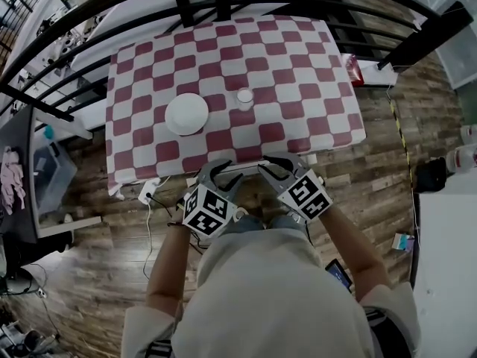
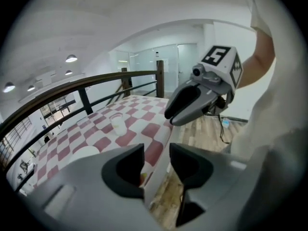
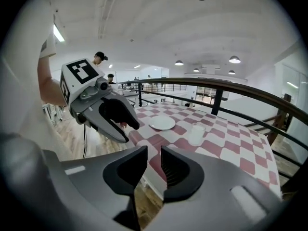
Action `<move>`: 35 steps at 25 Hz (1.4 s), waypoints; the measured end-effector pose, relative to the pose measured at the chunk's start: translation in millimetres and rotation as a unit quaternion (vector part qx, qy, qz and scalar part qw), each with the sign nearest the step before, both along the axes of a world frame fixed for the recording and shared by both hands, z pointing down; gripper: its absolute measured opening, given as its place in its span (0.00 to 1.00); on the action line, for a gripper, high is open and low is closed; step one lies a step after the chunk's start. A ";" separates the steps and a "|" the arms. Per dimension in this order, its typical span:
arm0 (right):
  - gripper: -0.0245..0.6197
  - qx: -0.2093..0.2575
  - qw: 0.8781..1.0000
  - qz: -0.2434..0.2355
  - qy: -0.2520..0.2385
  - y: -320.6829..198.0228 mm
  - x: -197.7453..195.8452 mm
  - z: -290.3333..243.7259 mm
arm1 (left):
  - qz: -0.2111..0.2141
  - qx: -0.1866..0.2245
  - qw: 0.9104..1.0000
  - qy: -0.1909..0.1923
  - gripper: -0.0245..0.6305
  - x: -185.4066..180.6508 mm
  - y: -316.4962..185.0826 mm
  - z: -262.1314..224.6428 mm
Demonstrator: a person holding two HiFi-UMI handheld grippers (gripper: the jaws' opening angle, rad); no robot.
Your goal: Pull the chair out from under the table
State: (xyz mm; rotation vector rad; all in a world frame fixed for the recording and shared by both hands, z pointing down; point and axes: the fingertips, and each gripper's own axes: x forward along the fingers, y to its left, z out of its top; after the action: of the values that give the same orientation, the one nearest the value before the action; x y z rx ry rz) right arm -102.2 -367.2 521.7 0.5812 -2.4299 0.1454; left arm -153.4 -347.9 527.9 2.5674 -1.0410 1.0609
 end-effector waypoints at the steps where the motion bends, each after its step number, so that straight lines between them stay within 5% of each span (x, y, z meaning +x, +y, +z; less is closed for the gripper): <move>1: 0.17 -0.003 1.000 -0.015 0.009 2.4 -0.9 2.4 | 0.014 -0.005 1.000 -0.007 0.30 2.0 2.1 2.4; 7: 0.20 -0.011 0.990 -0.115 0.076 15.7 -5.8 17.0 | 0.080 -0.013 0.994 -0.075 0.30 8.4 6.7 17.7; 15: 0.23 0.032 0.955 -0.227 0.188 24.3 -8.5 34.1 | 0.155 -0.035 0.974 -0.159 0.30 15.7 11.1 44.4; 27: 0.22 0.018 0.907 -0.311 0.282 24.9 -11.7 80.8 | 0.201 -0.067 0.951 -0.224 0.26 21.6 6.3 76.2; 35: 0.17 0.016 0.895 -0.321 0.309 23.5 -14.4 93.5 | 0.219 -0.082 0.940 -0.247 0.24 22.9 6.0 90.2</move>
State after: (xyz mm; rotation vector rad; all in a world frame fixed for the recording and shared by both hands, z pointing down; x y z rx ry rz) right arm -116.5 -343.7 615.2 -0.1787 -1.8692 -0.3134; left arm -130.5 -341.8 618.1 2.5065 -0.4174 1.8867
